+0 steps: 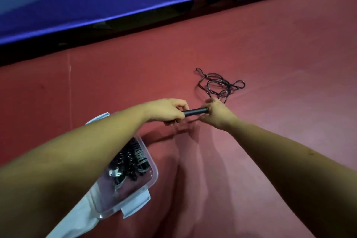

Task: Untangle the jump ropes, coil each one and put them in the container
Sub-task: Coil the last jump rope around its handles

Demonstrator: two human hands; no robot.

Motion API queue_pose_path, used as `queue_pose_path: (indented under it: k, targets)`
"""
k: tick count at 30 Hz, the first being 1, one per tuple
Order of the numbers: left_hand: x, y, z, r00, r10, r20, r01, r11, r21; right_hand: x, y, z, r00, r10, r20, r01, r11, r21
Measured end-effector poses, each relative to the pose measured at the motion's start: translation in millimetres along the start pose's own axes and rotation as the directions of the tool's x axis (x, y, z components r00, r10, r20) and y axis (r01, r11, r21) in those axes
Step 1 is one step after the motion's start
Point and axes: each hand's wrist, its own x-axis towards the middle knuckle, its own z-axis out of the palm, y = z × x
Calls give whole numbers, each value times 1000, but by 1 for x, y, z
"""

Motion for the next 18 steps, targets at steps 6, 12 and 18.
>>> queue_pose_path:
  k: [6,12,18]
  targets:
    - [-95,46,-35,988,123,-93,-139,971,-193,-56,-29,-67,993,-64,-100,87,963,254]
    - [-196,128,-46,897,283,-339,-442,579,-685,-131,-68,-138,967,-142,-212,204,928,312]
    - [-272,158,-45,849,176,-498,-520,438,-733,-199,-59,-179,964,-124,-237,140,989,53]
